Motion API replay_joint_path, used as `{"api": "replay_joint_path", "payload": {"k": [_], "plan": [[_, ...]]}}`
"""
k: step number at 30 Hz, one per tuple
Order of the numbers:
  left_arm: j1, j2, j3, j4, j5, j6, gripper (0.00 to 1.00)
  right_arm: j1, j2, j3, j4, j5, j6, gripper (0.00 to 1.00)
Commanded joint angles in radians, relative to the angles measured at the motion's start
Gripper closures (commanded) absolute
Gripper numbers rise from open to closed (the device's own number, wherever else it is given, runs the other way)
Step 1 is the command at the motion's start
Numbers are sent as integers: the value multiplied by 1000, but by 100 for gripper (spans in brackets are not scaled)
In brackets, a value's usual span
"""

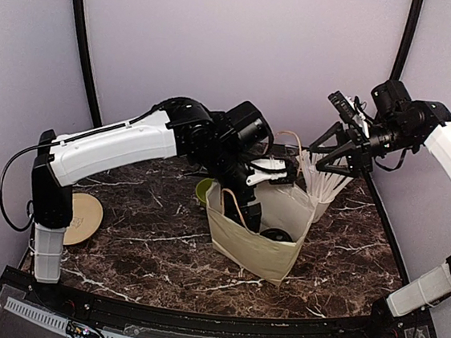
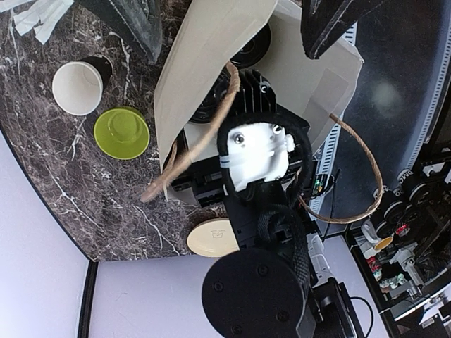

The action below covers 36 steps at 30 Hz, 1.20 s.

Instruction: Pack the takeout coffee

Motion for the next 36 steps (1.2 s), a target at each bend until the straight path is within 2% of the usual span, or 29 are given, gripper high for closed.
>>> {"api": "replay_joint_path", "payload": {"k": [1,4,11,17,20,26,29,32,36], "plan": [[-3,-103,18,-12,34,-16,1,-5,-11,-9,50,-16,33,33],[-3,-163,2,48,53,-24,1,2,0,-25,110,-11,113,36],[-3,-315,-115,283,23,-38,1,76,20,7,105,41,137,35],[-3,-418,-235,455,-105,-45,1,93,20,-12,184,144,235,39],[6,-480,-314,540,-202,-55,1,85,20,11,182,204,247,37],[80,-612,-493,698,-346,-110,3,-20,-32,-8,233,297,306,38],[140,-685,-606,770,-355,-158,9,-74,-56,-79,300,384,352,42],[215,-753,-704,831,-333,-185,17,-95,-58,-145,359,458,388,52],[258,-784,-773,857,-290,-223,18,-97,11,-148,388,525,409,59]]}}
